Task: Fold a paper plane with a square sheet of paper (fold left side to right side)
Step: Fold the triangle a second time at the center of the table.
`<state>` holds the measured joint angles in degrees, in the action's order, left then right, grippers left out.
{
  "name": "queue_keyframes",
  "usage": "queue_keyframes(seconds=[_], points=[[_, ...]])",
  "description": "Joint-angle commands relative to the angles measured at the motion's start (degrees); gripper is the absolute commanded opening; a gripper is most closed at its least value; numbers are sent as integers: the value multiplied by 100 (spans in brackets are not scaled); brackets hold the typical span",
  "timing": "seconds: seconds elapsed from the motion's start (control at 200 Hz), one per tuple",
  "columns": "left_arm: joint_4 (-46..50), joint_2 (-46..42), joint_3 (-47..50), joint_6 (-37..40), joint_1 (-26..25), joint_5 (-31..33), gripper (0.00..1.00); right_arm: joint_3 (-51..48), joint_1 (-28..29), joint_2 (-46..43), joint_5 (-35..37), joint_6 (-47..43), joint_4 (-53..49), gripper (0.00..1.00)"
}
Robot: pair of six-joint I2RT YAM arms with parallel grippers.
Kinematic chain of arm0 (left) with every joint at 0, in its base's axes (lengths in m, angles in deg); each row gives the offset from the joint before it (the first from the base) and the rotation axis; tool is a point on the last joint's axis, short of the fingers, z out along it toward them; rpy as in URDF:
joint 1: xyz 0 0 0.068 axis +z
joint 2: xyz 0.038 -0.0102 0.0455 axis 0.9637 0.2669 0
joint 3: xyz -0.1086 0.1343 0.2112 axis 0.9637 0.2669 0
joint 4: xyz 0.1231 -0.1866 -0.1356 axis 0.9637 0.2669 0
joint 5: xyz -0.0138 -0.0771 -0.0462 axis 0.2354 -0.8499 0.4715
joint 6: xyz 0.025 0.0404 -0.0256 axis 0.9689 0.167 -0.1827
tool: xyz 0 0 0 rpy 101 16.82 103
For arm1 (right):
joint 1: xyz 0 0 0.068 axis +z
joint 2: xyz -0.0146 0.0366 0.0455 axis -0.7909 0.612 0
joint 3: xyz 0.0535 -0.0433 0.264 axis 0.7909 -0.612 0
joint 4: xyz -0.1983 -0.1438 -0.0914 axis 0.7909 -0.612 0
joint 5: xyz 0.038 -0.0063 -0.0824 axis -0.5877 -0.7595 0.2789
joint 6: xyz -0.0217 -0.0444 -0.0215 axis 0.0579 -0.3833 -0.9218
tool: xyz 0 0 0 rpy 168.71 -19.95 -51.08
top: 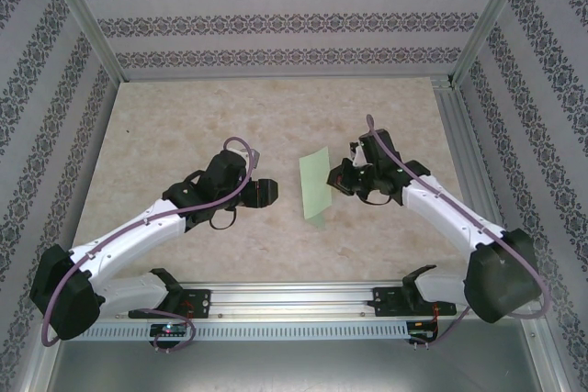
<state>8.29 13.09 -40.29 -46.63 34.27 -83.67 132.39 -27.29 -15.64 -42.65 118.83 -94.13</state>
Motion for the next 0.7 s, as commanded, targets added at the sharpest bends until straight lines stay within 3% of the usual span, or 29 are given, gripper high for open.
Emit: queue_keyframes(seconds=[0.0, 0.34, 0.555, 0.694], points=[[-111, -176, 144, 140, -14, -51, 67, 86, 188, 404, 109, 80, 475, 1], [-680, -137, 484, 331, -233, -579, 67, 422, 614, 1500, 289, 172, 961, 1], [-1371, 420, 592, 349, -896, -511, 67, 330, 619, 1676, 292, 324, 1069, 4], [-1603, 1152, 296, 376, -1423, -114, 68, 293, 619, 1684, 265, 290, 1021, 5]])
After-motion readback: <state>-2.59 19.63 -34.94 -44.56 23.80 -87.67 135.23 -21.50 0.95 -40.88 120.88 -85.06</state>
